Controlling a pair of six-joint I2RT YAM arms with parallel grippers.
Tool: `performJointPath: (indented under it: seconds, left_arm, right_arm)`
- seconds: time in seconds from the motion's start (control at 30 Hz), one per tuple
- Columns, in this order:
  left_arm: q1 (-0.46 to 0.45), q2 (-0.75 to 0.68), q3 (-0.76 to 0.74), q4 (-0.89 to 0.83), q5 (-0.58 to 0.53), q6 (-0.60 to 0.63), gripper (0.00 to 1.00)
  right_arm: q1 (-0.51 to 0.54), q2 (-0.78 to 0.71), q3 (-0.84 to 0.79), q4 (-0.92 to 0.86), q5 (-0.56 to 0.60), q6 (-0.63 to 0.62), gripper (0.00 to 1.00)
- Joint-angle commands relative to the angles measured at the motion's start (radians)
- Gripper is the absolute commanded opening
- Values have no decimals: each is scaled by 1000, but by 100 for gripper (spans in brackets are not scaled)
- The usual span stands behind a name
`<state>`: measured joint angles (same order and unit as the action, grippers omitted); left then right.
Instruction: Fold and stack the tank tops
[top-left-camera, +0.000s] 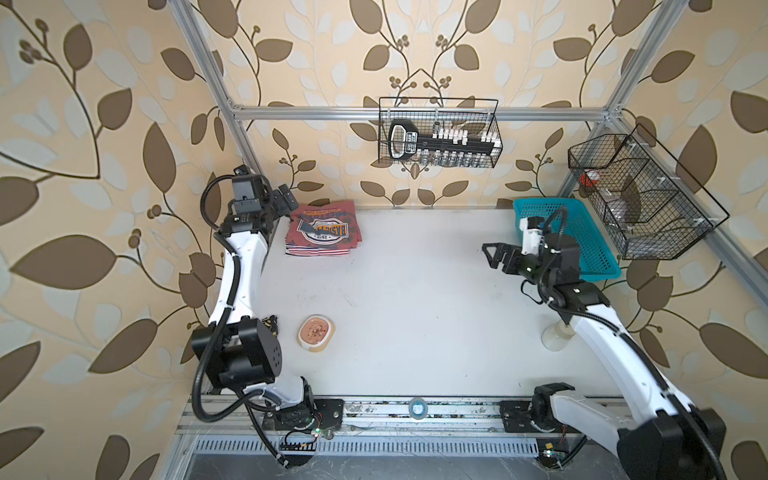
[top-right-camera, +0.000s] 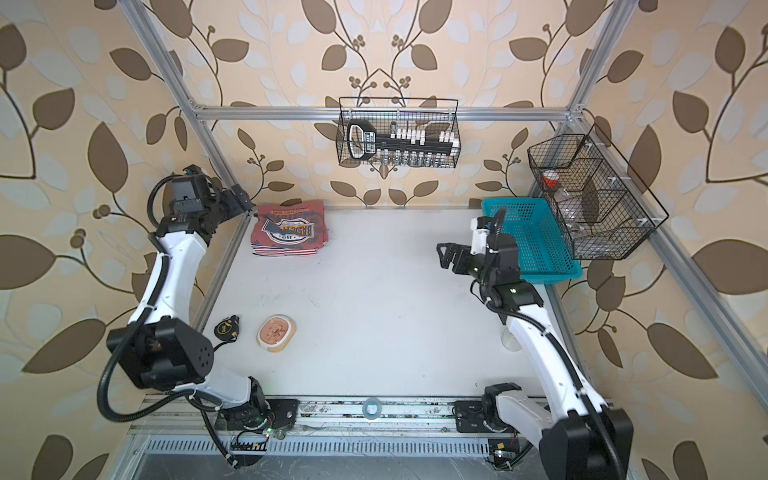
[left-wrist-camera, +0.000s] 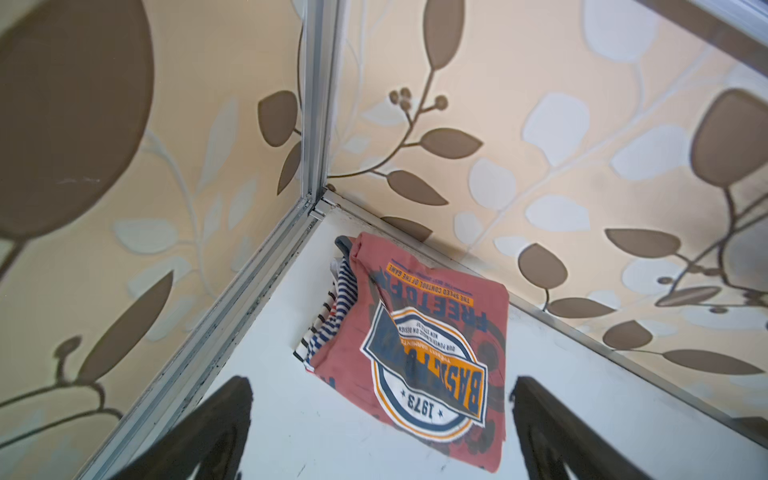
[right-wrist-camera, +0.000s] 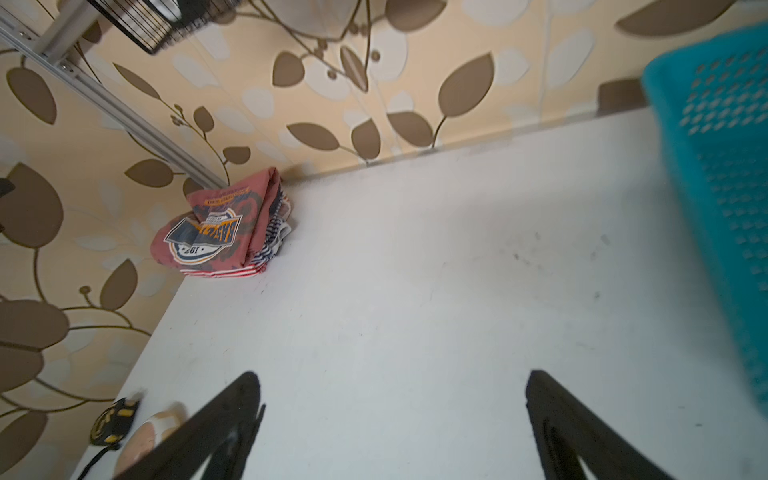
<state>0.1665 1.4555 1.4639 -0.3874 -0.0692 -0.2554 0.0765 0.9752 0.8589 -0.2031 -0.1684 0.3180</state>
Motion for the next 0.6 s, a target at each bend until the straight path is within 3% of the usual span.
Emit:
performJointPath:
  seconds: [0.0, 0.13, 0.3, 0.43, 0.57]
  left_arm:
    - [-99, -84, -177, 165, -185, 50, 99]
    - [-112, -175, -399, 213, -203, -14, 99]
    - [-121, -309, -708, 437, -270, 17, 99]
    - [-122, -377, -941, 716, -289, 25, 99]
    - [-122, -315, -1072, 938, -268, 43, 99]
  right_arm:
    - [-57, -75, -136, 40, 172, -151, 100]
    - [-119, -146, -316, 229, 174, -241, 100]
    - [-122, -129, -533, 537, 191, -279, 100]
    - [-133, -19, -628, 736, 192, -243, 100]
    - [-136, 132, -677, 966, 165, -211, 100]
